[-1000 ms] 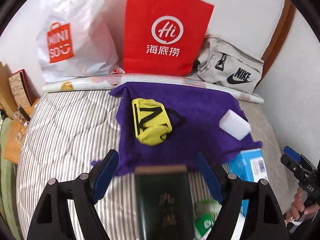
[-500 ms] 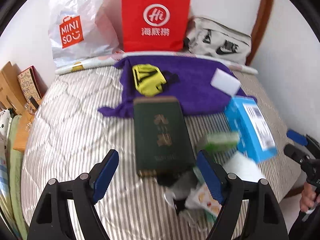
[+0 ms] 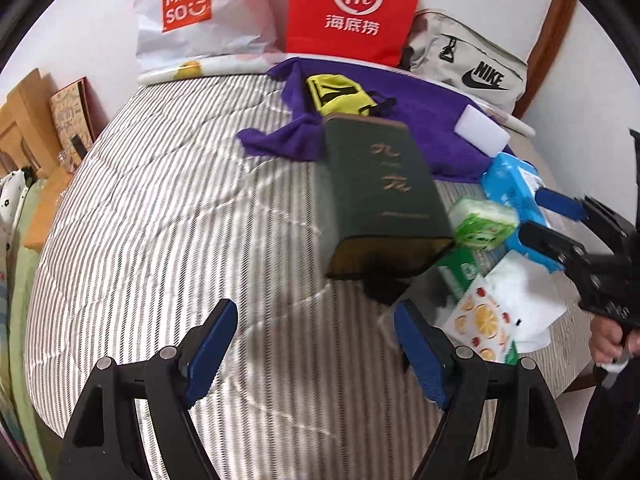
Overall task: Organize soft objects
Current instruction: 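Move the right tool to the green wet-wipe pack and grasp it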
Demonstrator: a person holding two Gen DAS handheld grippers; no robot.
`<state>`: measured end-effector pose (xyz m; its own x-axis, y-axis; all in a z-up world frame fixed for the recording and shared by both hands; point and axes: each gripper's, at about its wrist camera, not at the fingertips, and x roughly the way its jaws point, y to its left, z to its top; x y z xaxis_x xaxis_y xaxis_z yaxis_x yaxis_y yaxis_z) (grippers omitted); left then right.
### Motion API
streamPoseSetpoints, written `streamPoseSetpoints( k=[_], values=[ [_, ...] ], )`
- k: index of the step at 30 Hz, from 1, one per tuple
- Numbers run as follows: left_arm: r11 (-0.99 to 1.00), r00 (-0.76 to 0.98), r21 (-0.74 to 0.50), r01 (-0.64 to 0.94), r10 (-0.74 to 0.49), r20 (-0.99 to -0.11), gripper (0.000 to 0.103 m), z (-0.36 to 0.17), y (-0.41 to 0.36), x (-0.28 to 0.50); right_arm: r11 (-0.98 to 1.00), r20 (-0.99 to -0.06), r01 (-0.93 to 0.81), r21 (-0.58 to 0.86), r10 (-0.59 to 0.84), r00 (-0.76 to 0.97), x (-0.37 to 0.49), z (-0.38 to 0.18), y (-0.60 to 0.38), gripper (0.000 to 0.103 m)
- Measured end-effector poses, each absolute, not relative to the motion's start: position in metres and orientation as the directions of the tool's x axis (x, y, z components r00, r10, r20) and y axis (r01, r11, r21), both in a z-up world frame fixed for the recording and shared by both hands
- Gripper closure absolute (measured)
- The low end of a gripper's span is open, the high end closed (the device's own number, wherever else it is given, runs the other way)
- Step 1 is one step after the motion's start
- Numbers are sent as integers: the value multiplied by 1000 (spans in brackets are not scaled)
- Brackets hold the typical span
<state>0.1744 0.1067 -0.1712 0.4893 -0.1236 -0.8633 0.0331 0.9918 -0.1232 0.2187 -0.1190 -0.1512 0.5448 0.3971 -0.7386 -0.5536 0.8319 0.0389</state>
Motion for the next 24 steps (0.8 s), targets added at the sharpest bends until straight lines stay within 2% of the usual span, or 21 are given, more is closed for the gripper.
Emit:
streamPoseSetpoints(
  k=[7, 12, 13, 16, 24],
  values=[
    [982, 454, -187, 23, -177, -873, 24, -186, 117, 173, 818, -799, -576, -13, 338, 498, 240, -176, -96, 28],
    [982, 426, -188, 20, -178, -887, 24, -197, 116, 173, 809, -843, -586, -52, 280, 460, 250, -193, -84, 28],
    [983, 422, -184, 19, -175, -890, 24, -199, 115, 173, 808, -842, -588, -45, 286, 457, 251, -194, -84, 29],
    [983, 422, -184, 17, -174, -890, 24, -199, 117, 169, 820, -829, -573, -17, 308, 466, 253, -192, -89, 43],
    [971, 436, -233, 47, -230, -870, 24, -188, 112, 160, 848, -769, -524, 77, 385, 510, 244, -170, -109, 46]
  ],
)
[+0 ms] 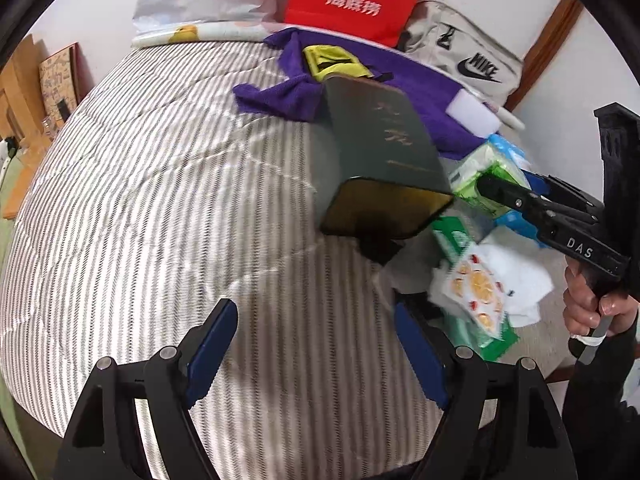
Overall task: Organize soft objects
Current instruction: 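Move the right tool to the green wet-wipe pack and grasp it, then lift the wet-wipe pack with the right gripper while the left gripper grasps the orange-print packet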
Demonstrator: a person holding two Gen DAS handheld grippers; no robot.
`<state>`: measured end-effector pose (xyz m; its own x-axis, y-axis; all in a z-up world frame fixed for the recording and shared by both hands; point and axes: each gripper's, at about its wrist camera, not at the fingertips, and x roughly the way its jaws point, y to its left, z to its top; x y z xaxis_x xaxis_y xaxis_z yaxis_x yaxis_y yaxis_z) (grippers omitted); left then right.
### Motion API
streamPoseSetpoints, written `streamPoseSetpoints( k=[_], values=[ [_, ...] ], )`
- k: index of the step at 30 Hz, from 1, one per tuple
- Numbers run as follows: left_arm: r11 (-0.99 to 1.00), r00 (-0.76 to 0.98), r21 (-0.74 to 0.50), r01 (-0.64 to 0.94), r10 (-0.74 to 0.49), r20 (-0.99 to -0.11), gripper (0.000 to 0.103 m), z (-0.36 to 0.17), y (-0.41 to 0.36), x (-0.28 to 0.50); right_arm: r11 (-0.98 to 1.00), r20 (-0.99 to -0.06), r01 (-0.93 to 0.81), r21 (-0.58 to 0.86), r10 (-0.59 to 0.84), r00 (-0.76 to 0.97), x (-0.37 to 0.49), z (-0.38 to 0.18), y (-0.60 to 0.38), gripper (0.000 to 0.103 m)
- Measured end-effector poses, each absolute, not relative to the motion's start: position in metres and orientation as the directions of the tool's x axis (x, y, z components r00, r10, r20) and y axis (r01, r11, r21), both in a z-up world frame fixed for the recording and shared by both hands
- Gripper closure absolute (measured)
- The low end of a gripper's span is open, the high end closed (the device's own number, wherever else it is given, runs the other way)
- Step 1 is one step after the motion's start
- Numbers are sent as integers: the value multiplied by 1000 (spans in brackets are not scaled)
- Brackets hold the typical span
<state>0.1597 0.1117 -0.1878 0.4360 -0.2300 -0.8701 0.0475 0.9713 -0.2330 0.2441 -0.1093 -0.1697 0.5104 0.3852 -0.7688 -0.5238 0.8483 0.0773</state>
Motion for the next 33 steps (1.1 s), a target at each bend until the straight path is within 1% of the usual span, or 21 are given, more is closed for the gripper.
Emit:
streamPoseSetpoints(
  k=[5, 8, 10, 17, 20, 24, 28, 33],
  values=[
    [956, 451, -264, 131, -294, -843, 24, -177, 87, 154, 869, -725, -479, 125, 410, 553, 223, -148, -132, 46],
    [943, 427, -281, 177, -331, -842, 24, -175, 68, 155, 876, -709, -460, 146, 417, 569, 206, -137, -151, 46],
    [940, 434, -267, 210, -335, -837, 24, -171, 53, 156, 877, -694, -450, 167, 429, 578, 190, -129, -167, 46],
    [925, 439, -199, 323, -333, -835, 24, -158, 11, 165, 898, -663, -404, 172, 409, 627, 148, -119, -212, 46],
    [907, 417, -171, 385, -336, -845, 24, -162, -3, 169, 903, -667, -396, 170, 401, 628, 135, -125, -223, 46],
    [893, 383, -160, 422, -335, -861, 24, -171, -10, 177, 913, -691, -373, 165, 377, 617, 121, -143, -234, 46],
    [852, 314, -206, 482, -387, -867, 24, -181, -17, 181, 916, -708, -349, 197, 379, 596, 115, -162, -246, 46],
    [858, 330, -126, 498, -322, -887, 24, -191, -27, 184, 911, -719, -321, 259, 404, 566, 117, -178, -255, 46]
  ],
)
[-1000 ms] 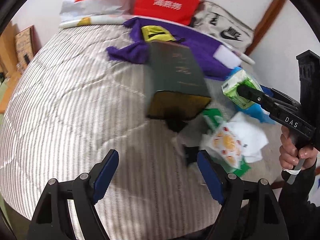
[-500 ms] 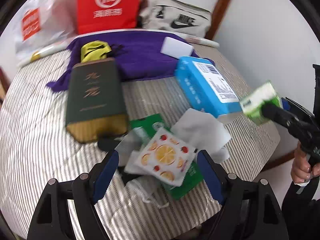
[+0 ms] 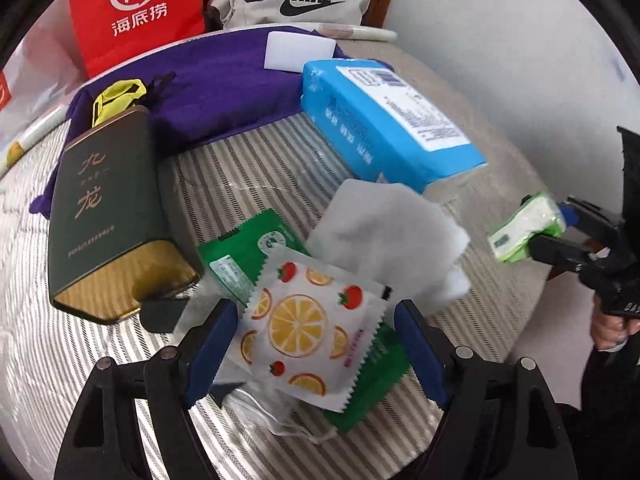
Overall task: Organize soft objects
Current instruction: 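Lift the wet-wipe pack with the right gripper while the left gripper grasps the orange-print packet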
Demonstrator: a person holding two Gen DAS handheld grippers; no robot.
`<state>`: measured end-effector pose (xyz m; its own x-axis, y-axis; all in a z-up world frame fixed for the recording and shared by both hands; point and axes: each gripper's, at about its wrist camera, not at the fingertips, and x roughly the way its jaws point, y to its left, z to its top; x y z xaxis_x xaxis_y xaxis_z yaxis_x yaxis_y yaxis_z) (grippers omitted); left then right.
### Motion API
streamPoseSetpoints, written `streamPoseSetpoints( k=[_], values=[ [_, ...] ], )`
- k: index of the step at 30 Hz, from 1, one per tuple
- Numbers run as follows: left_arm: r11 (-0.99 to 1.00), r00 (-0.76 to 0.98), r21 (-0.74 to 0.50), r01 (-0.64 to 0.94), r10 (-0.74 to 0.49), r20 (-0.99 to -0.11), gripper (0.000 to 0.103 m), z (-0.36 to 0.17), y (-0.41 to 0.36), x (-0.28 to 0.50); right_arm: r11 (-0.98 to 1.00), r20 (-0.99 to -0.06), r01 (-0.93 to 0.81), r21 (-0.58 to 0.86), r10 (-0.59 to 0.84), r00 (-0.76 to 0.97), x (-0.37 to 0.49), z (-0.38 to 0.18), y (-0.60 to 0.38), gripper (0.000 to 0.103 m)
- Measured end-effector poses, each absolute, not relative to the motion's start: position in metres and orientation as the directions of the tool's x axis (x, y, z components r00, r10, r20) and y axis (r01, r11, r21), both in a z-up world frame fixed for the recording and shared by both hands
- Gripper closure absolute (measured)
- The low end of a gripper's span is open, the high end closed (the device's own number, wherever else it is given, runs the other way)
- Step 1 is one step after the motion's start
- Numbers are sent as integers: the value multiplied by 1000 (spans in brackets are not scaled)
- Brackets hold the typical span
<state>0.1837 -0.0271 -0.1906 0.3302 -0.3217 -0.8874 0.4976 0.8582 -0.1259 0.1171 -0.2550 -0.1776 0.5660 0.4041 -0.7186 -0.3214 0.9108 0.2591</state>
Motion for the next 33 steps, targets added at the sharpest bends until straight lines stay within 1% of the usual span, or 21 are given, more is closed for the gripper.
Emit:
streamPoseSetpoints(
  k=[6, 7, 8, 12, 18, 23, 28, 33],
  values=[
    [868, 333, -141, 476, -326, -885, 24, -196, -21, 192, 911, -722, -310, 273, 407, 559, 119, -183, -260, 46],
    [869, 336, -143, 473, -328, -883, 29, -196, -20, 192, 911, -724, -307, 276, 407, 557, 119, -184, -260, 46],
    [871, 341, -146, 468, -331, -880, 36, -195, -17, 191, 911, -726, -305, 278, 407, 555, 120, -185, -261, 46],
    [880, 356, -159, 448, -339, -871, 42, -190, -9, 187, 911, -734, -298, 286, 408, 543, 121, -189, -260, 46],
    [907, 396, -177, 382, -334, -855, 42, -182, 11, 179, 916, -741, -295, 272, 395, 542, 121, -190, -255, 46],
    [924, 422, -220, 314, -343, -839, 42, -178, 40, 169, 923, -761, -274, 270, 379, 526, 126, -199, -255, 46],
    [945, 449, -241, 221, -318, -835, 42, -180, 70, 156, 926, -765, -265, 269, 373, 525, 128, -203, -254, 45],
    [963, 451, -225, 151, -269, -851, 42, -190, 86, 151, 924, -784, -277, 265, 373, 496, 129, -209, -247, 44]
  ],
)
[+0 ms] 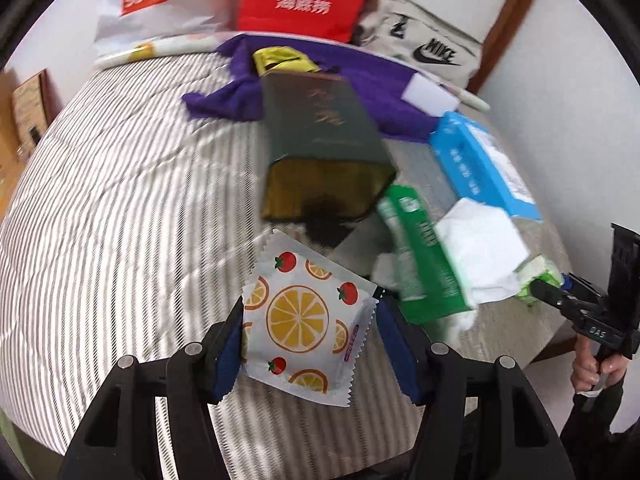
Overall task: Organize soft objects
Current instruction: 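Lift the wet-wipe pack with the right gripper while the left gripper grasps the orange-print packet, then carry the wet-wipe pack and orange-print packet over the purple towel with both grippers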
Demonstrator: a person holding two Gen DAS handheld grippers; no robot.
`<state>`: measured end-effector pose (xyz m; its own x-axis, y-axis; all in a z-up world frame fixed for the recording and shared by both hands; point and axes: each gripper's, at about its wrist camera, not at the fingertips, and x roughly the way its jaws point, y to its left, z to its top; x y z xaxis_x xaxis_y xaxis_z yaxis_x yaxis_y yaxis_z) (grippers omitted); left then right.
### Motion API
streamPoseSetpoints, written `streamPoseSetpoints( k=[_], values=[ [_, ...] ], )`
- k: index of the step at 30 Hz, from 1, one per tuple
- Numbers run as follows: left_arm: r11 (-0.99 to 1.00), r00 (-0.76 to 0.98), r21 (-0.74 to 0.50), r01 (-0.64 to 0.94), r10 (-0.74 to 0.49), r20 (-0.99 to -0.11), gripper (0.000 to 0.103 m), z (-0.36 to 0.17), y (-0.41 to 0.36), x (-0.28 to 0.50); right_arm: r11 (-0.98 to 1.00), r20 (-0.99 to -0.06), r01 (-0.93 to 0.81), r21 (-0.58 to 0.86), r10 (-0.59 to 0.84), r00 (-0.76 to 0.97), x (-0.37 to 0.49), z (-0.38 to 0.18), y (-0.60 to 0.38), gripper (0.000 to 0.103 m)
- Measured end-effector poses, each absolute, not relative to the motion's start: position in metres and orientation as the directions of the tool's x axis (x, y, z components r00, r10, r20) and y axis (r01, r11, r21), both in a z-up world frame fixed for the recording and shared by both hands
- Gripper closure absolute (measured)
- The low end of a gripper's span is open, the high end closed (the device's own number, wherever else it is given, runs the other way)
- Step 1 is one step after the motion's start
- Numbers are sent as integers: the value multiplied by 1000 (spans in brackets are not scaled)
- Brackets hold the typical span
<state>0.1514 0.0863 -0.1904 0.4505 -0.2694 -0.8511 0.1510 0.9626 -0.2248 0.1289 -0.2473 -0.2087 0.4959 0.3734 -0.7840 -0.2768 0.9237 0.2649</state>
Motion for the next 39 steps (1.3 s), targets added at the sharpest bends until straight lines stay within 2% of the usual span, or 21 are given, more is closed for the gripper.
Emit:
streamPoseSetpoints(
  k=[11, 29, 39],
  values=[
    [952, 449, -275, 134, -306, -840, 42, -196, 96, 146, 932, -791, -311, 187, 330, 514, 122, -202, -237, 48],
    [938, 483, -303, 171, -348, -804, 42, -156, 93, 166, 904, -737, -359, 231, 404, 542, 142, -148, -236, 48],
    [946, 507, -283, 160, -325, -798, 42, -133, 91, 199, 887, -694, -386, 255, 446, 565, 169, -122, -234, 48]
  ],
)
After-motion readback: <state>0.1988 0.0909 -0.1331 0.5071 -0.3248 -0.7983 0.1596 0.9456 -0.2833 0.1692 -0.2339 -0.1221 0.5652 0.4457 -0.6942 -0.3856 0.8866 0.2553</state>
